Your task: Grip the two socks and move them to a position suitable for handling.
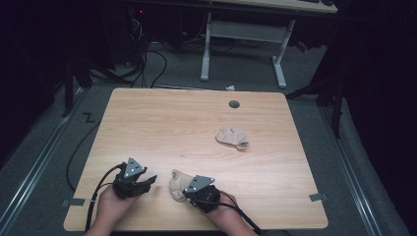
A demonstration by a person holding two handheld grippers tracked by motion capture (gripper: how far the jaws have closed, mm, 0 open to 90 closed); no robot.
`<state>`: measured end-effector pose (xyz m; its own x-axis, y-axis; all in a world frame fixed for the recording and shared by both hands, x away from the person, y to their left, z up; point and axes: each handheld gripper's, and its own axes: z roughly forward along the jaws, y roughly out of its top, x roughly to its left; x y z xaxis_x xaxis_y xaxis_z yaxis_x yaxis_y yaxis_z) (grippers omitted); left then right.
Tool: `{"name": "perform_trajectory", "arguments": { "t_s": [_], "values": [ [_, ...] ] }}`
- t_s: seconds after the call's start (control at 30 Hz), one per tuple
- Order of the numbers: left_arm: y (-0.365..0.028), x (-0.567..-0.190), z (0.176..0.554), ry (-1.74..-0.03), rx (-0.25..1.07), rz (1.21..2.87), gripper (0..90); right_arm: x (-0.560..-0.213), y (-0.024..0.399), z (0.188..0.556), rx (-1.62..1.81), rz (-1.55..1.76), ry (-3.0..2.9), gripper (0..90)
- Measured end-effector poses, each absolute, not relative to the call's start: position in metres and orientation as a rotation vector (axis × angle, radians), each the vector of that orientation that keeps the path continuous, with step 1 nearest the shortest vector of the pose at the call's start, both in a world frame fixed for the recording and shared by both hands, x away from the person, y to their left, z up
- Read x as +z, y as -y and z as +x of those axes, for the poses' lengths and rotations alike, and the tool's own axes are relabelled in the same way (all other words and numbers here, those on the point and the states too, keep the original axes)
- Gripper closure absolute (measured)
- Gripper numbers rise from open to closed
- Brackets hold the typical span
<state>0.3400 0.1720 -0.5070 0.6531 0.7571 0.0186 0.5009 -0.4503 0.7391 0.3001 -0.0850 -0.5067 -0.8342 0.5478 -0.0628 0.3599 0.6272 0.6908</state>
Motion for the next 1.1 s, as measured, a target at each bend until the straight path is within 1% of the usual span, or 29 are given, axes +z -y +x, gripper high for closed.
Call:
{"name": "perform_trajectory", "arguments": {
  "t_s": [0.2, 0.3, 0.47, 0.6, 0.7, 0.73, 0.87, 0.93, 0.97, 1.03, 1.07, 1.1],
  "values": [
    [-0.166, -0.504, 0.336, -0.947, 0.438, 2.136, 50.1, -0.499, 0.091, 0.299, 1.067, 0.781, -2.528, 88.8],
    [-0.158, -0.5, 0.329, -0.902, 0.44, 2.136, 50.1, -0.497, 0.093, 0.3, 1.086, 0.792, -2.5, 88.8],
    [-0.141, -0.497, 0.317, -0.825, 0.405, 2.149, 50.5, -0.493, 0.1, 0.303, 1.099, 0.822, -2.451, 88.8],
    [-0.12, -0.497, 0.305, -0.726, 0.382, 2.193, 53.8, -0.491, 0.105, 0.305, 1.108, 0.848, -2.417, 90.0],
    [-0.109, -0.498, 0.299, -0.681, 0.384, 2.214, 56.0, -0.49, 0.109, 0.307, 1.128, 0.876, -2.403, 90.0],
    [-0.1, -0.5, 0.294, -0.645, 0.402, 2.24, 56.3, -0.491, 0.11, 0.307, 1.118, 0.88, -2.401, 90.0],
    [-0.099, -0.498, 0.293, -0.645, 0.425, 2.234, 58.6, -0.494, 0.113, 0.309, 1.113, 0.897, -2.423, 90.0],
    [-0.103, -0.497, 0.295, -0.663, 0.43, 2.222, 59.9, -0.496, 0.111, 0.309, 1.138, 0.893, -2.442, 81.3],
    [-0.105, -0.497, 0.296, -0.673, 0.43, 2.216, 60.3, -0.496, 0.11, 0.309, 1.154, 0.896, -2.446, 78.3],
    [-0.109, -0.497, 0.298, -0.696, 0.427, 2.208, 60.5, -0.497, 0.108, 0.309, 1.186, 0.903, -2.46, 68.4],
    [-0.109, -0.497, 0.298, -0.696, 0.427, 2.208, 60.6, -0.497, 0.108, 0.309, 1.186, 0.903, -2.46, 68.4],
    [-0.113, -0.497, 0.3, -0.72, 0.415, 2.196, 60.8, -0.5, 0.103, 0.312, 1.175, 0.91, -2.489, 63.7]
  ]
}}
